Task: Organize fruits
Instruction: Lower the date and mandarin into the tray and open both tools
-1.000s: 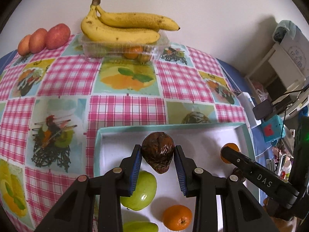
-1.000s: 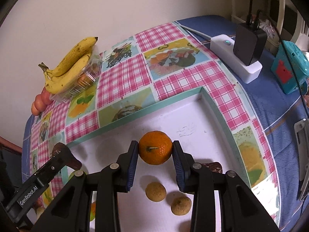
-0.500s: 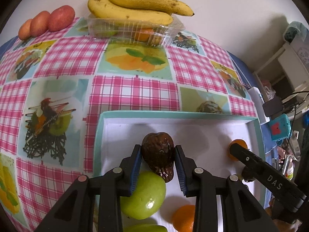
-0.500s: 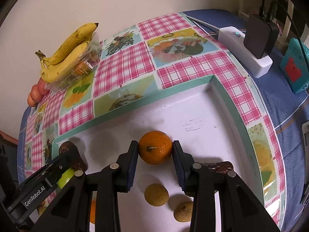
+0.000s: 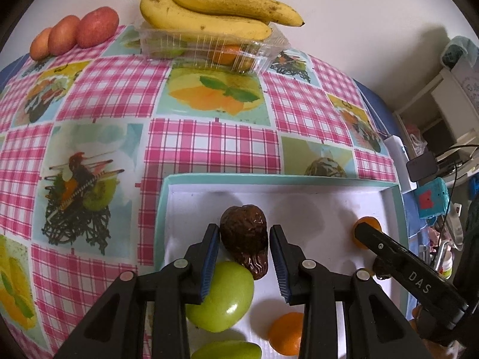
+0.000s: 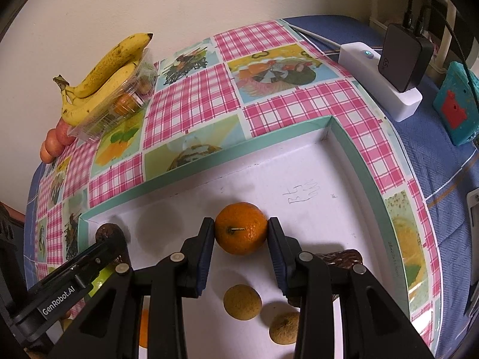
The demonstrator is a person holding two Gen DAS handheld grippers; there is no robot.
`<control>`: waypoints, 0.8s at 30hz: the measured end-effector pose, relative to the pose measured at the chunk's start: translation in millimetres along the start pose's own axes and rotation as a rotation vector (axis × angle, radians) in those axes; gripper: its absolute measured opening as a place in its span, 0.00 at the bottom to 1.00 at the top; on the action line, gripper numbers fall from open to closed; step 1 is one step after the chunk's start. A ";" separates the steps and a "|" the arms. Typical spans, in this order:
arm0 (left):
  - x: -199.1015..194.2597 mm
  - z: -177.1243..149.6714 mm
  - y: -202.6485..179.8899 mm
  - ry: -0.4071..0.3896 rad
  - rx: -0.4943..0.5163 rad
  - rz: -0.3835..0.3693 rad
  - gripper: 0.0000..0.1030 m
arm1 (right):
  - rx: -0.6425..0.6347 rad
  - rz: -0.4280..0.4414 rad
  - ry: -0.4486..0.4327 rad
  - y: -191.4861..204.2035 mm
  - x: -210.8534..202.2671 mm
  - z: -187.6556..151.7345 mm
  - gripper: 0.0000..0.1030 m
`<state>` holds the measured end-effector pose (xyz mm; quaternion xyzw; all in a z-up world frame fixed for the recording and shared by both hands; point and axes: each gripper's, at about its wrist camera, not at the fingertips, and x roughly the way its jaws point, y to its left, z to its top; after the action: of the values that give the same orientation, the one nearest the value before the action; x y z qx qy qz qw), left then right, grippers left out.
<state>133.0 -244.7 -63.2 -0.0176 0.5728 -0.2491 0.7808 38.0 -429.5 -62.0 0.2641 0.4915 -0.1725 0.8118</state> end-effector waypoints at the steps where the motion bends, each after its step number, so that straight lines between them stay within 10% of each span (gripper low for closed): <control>1: -2.8 0.6 -0.8 -0.004 0.003 -0.001 0.43 | 0.002 -0.001 0.001 -0.1 0.0 0.2 0.37; 13: -34.7 10.5 0.5 -0.042 0.004 0.041 0.47 | -0.026 -0.012 -0.022 9.3 -15.6 3.2 0.37; 20: -39.4 14.4 20.6 -0.043 -0.049 0.134 0.77 | -0.042 -0.020 -0.036 16.5 -23.3 4.4 0.39; 24: -36.9 16.4 30.5 -0.040 -0.064 0.187 0.90 | -0.043 -0.057 -0.038 16.7 -21.8 4.4 0.63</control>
<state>151.0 -207.1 -34.4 0.0059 0.5640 -0.1561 0.8109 40.1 -418.4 -36.7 0.2293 0.4869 -0.1897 0.8212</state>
